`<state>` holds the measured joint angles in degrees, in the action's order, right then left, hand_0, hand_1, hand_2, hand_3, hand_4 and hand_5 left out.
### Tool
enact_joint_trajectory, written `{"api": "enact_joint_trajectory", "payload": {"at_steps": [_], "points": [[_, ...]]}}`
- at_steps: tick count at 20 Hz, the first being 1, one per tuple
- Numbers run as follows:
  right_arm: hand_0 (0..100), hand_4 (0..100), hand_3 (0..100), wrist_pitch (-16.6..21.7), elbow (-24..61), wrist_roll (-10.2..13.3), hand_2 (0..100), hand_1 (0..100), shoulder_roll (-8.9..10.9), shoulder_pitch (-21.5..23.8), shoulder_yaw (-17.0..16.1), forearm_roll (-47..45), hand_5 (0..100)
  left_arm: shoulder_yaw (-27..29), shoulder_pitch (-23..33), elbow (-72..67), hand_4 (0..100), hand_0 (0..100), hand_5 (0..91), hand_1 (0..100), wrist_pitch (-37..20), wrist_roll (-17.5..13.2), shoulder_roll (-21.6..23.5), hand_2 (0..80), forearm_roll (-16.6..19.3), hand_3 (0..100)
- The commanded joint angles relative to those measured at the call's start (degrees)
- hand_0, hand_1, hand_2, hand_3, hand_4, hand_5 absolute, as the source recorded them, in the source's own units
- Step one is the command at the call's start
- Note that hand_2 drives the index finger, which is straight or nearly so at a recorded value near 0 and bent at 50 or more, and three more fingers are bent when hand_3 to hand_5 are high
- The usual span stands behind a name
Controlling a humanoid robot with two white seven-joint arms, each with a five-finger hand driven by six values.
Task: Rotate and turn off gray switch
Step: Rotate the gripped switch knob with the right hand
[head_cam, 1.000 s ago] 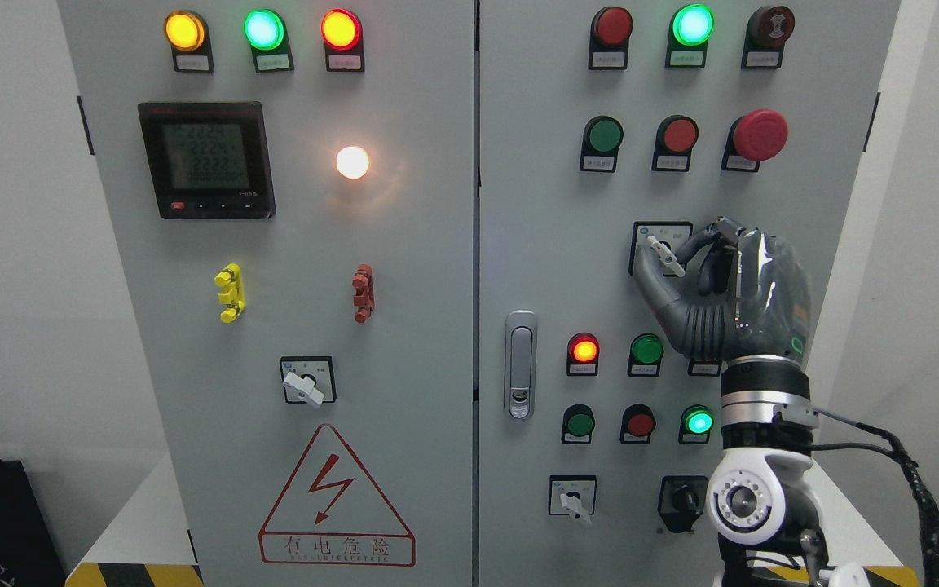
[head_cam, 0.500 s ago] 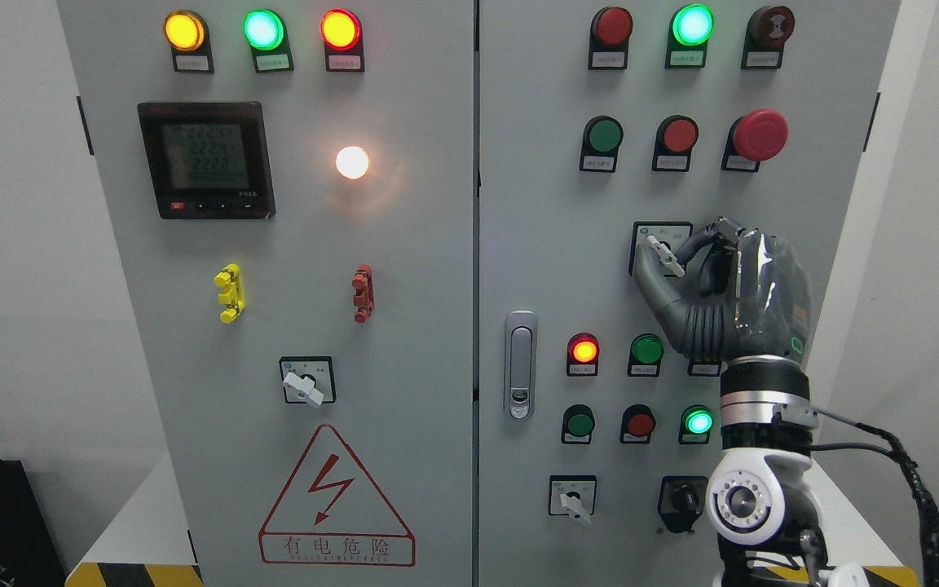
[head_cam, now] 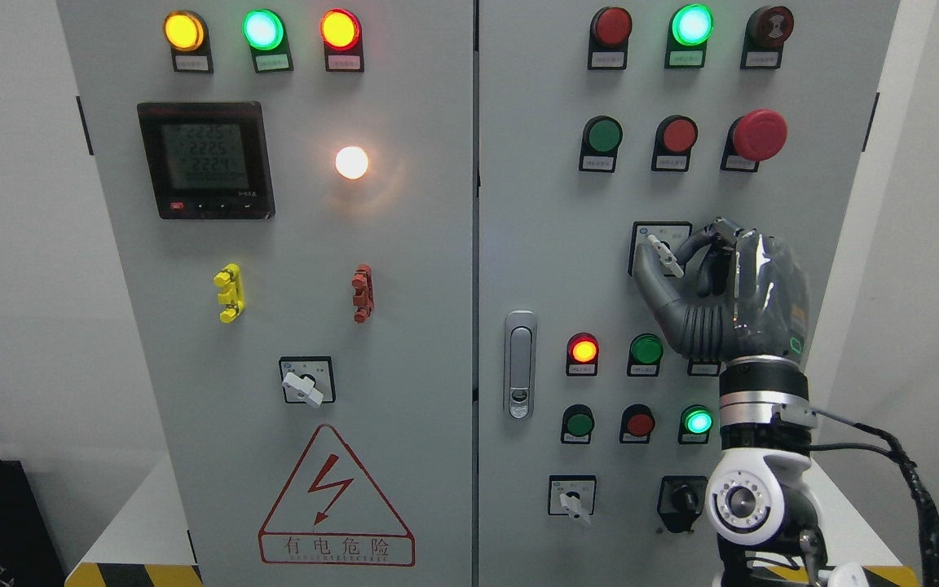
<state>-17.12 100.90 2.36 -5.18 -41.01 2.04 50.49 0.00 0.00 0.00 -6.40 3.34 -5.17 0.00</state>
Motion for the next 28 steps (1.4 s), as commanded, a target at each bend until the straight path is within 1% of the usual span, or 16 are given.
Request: {"api": "enact_joint_trajectory", "payload": {"at_steps": [1,6,13,19,28], "points": [[39,100,100,0.0,0.0,-0.3,72,43,0.0,0.0,0.1,0.0,100,0.4,-0.5,1.4,0,12,0.0,39,0.0,0.0,0.0,0.0,-1.1,0],[41,100,100,0.0,0.0,-0.3,73,43,0.0,-0.1,0.8,0.0,100,0.4,-0.5,1.4,0,12,0.0,39,0.0,0.0,0.0,0.0,-1.1,0],[44,100,100,0.0,0.0,-0.3,73,43,0.0,-0.1,0.9,0.0,100,0.4,-0.5,1.4,0,12,0.0,39,0.1,0.0,0.1,0.0,-1.1,0],[49,100,100,0.0,-0.1,-0.3,74,43,0.0,-0.1,0.9,0.0,100,0.4,-0.5,1.4,0,12,0.0,39,0.0,0.0,0.1,0.0,-1.1,0],[51,100,100,-0.1,-0.1,-0.2,75,42,0.0,-0.1,0.8,0.0,100,0.4,-0.5,1.4,0,12,0.0,39,0.0,0.0,0.0,0.0,-1.1,0]]}}
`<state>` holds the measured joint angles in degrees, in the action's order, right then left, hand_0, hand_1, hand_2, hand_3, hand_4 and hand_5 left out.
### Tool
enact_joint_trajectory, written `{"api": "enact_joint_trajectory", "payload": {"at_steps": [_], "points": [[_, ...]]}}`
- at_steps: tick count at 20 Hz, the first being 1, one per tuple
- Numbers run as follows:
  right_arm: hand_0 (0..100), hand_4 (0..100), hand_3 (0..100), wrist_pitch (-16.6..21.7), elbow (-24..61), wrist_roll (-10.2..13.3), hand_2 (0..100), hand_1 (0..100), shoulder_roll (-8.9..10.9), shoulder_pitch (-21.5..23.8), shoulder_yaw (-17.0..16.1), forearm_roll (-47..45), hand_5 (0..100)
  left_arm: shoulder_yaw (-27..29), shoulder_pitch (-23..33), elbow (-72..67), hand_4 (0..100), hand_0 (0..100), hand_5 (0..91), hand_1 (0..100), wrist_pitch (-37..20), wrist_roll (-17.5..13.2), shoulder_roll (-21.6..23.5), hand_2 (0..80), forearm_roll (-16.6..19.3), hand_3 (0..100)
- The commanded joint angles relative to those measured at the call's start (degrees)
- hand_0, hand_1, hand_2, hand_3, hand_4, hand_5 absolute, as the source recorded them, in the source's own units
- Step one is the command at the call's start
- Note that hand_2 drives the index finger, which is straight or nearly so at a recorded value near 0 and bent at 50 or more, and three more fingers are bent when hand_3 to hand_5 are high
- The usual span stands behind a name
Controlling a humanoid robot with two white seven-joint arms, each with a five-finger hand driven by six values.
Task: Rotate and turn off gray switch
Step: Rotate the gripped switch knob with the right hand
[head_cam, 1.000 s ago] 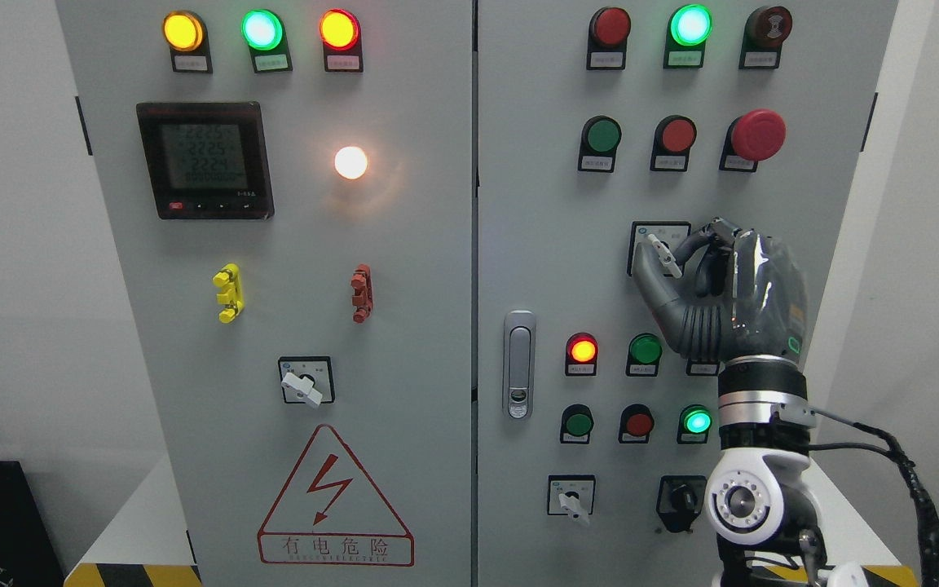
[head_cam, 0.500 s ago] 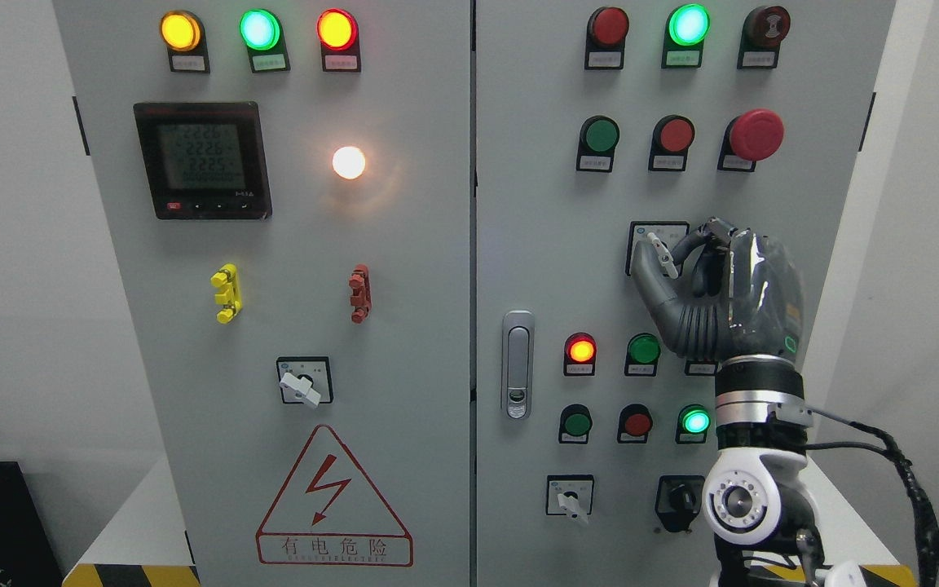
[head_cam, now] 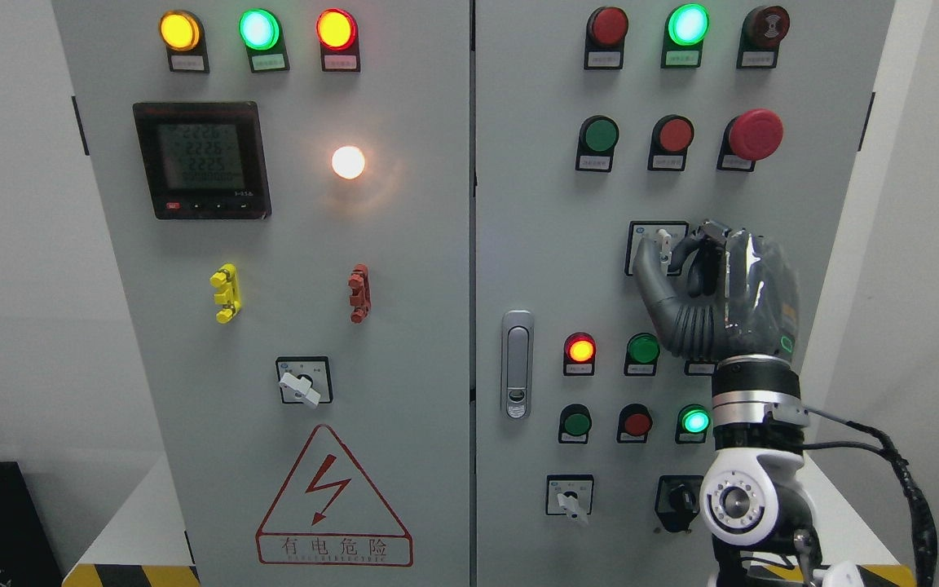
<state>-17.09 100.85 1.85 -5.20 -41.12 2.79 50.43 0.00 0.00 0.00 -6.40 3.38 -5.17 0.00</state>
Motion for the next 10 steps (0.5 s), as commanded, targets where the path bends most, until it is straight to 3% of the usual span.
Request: {"api": "enact_joint_trajectory", "payload": {"at_steps": [1,10], "points": [[51,100,100,0.0,0.0,0.3,75,42,0.01,0.0,0.0,0.0,100,0.4,-0.5,1.4,0,12,0.0,39,0.0,0.0,0.1,0.0,-1.1,0],[52,100,100,0.0,0.1,0.3,76,38,0.01,0.0,0.0,-0.1,100,0.4,-0.5,1.4,0,12,0.0,39,0.0,0.0,0.0,0.0,-1.1,0]]}}
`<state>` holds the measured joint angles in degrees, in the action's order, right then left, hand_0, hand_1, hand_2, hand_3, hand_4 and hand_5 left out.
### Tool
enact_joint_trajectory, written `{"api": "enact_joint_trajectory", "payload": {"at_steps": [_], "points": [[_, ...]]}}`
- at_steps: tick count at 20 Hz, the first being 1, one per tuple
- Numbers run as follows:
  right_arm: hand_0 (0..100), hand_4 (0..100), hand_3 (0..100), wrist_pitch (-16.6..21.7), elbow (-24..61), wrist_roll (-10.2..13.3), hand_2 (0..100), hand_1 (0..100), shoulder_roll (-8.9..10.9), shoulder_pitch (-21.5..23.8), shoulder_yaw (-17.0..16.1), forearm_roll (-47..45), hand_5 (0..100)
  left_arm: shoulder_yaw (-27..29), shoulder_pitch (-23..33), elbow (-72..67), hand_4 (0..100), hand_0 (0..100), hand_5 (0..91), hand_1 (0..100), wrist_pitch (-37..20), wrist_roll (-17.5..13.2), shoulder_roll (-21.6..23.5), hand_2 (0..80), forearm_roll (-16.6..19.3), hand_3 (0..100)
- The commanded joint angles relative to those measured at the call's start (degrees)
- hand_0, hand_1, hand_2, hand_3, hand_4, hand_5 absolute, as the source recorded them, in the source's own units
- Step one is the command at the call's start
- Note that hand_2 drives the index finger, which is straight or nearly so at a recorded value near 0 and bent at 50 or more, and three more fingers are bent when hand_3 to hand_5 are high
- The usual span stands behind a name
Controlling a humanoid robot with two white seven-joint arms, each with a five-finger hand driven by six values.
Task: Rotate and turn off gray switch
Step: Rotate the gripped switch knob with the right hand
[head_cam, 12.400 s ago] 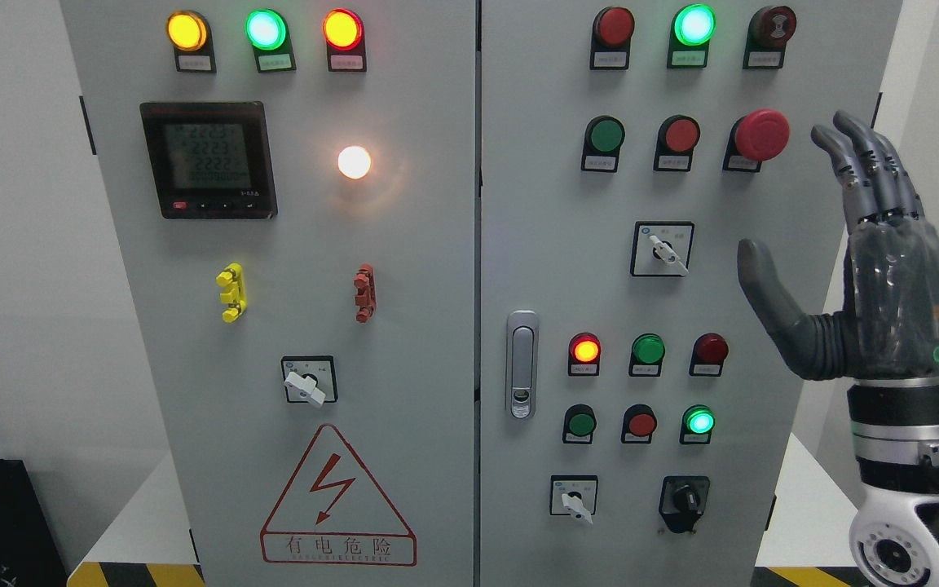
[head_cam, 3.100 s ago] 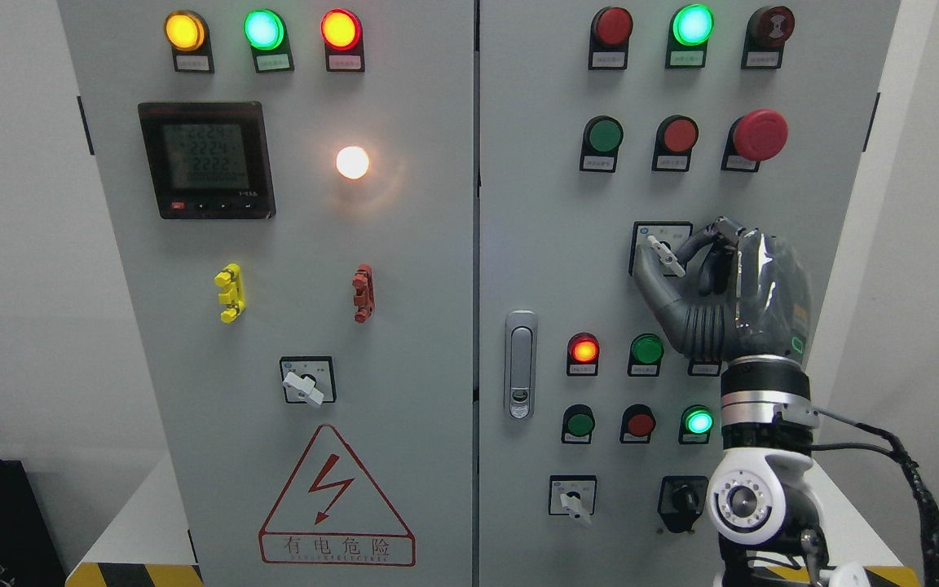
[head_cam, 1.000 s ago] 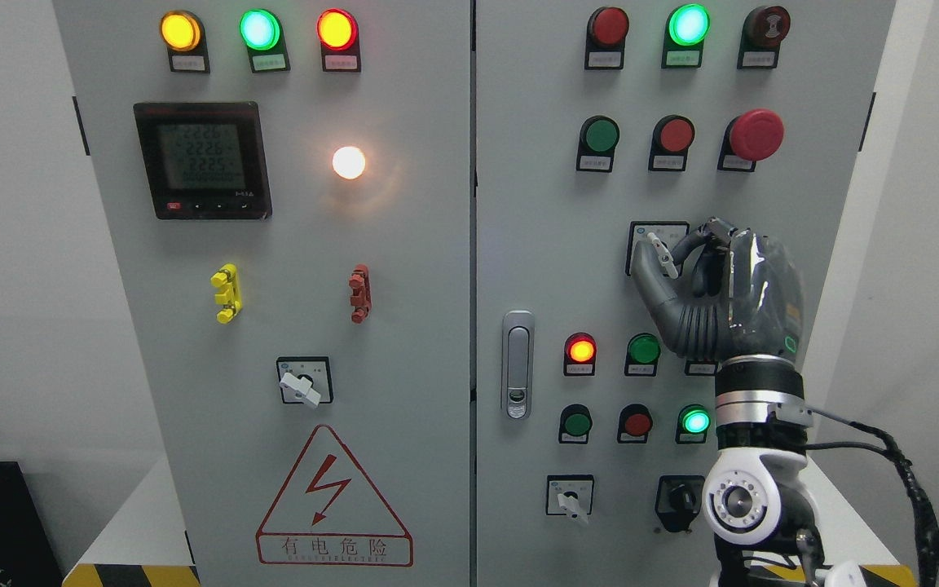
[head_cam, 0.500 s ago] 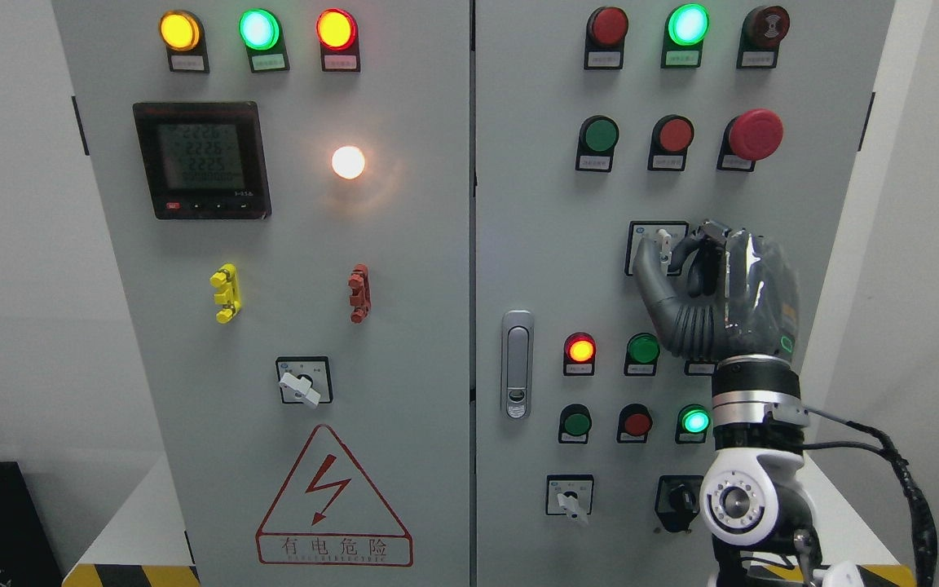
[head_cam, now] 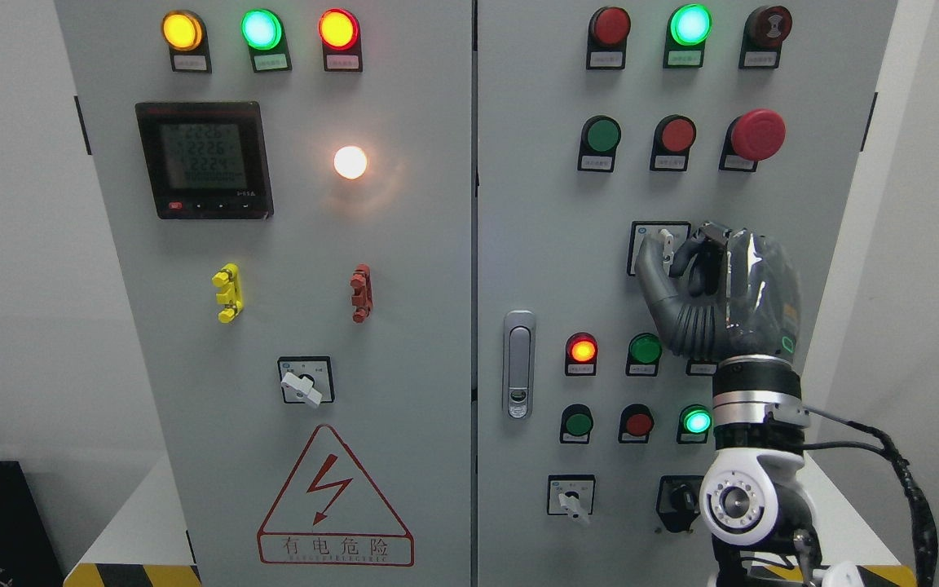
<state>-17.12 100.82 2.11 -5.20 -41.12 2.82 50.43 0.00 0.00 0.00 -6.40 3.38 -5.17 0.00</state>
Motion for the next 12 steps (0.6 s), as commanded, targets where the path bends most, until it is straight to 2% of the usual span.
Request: {"api": "enact_joint_trajectory", "payload": {"at_steps": [1,12], "points": [[49,100,100,0.0,0.1,0.1,75,38,0.01,0.1,0.0,-0.1,100,0.4,-0.5,1.4,0,12,0.0,39,0.0,0.0,0.0,0.0,-1.1,0],[38,100,100,0.6,0.3,0.4,74,34,0.01,0.2,0.1,-0.2,100,0.4,-0.5,1.4,0,12,0.0,39,0.0,0.0,0.0,0.0,-1.1,0]]}}
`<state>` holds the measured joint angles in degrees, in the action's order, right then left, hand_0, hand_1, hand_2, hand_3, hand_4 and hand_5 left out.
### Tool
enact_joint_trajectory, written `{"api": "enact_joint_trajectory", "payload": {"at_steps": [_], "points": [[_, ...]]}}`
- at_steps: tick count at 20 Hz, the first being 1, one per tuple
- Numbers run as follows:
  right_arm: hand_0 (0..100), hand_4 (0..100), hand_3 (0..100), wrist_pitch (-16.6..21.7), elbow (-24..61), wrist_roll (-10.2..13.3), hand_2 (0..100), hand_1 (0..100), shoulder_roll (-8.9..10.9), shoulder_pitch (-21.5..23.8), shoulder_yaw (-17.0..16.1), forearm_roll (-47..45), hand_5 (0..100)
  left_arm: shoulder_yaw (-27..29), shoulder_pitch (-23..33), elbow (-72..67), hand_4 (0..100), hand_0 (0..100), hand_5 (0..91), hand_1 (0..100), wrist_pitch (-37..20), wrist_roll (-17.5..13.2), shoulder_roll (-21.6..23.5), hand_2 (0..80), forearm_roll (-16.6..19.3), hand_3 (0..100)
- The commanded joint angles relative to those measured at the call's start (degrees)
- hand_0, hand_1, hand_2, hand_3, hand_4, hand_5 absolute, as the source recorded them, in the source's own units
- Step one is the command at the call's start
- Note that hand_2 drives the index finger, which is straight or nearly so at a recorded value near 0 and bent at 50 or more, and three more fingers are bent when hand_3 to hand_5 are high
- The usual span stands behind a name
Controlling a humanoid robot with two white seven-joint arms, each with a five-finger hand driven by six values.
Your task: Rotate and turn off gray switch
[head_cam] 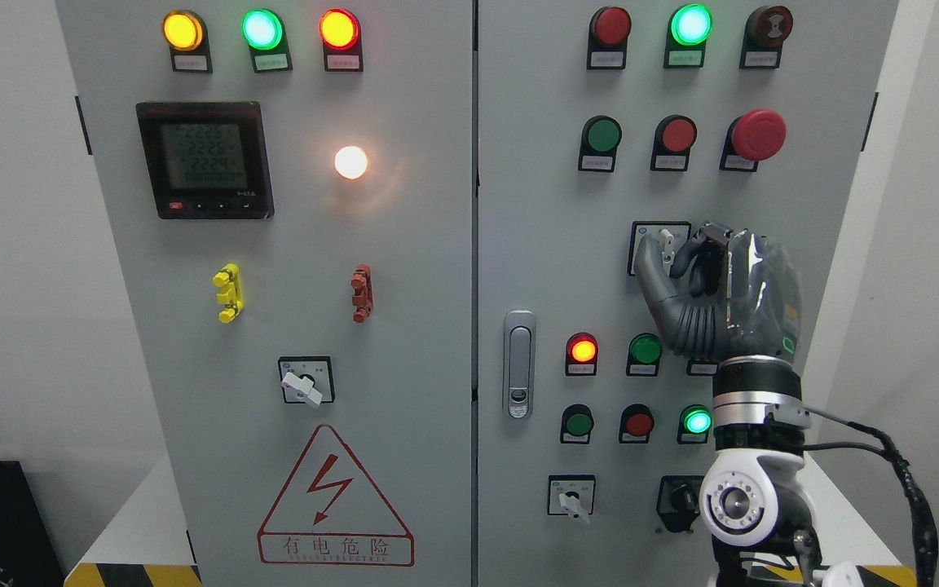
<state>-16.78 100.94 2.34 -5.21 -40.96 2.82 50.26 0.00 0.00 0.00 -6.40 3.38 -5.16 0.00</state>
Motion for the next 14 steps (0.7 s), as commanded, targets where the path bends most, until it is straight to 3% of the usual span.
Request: {"api": "enact_joint_trajectory", "payload": {"at_steps": [1,14], "points": [[36,100,100,0.3,0.2,0.1,74,34,0.11,0.1,0.1,-0.1,100,0.4,-0.5,1.4,0,12,0.0,39,0.0,0.0,0.0,0.0,-1.1,0],[35,100,100,1.7,0.7,0.6,74,30,0.37,0.4,0.0,-0.1,100,0.4,-0.5,1.4,0,12,0.0,39,0.0,0.0,0.0,0.0,-1.1,0]]}}
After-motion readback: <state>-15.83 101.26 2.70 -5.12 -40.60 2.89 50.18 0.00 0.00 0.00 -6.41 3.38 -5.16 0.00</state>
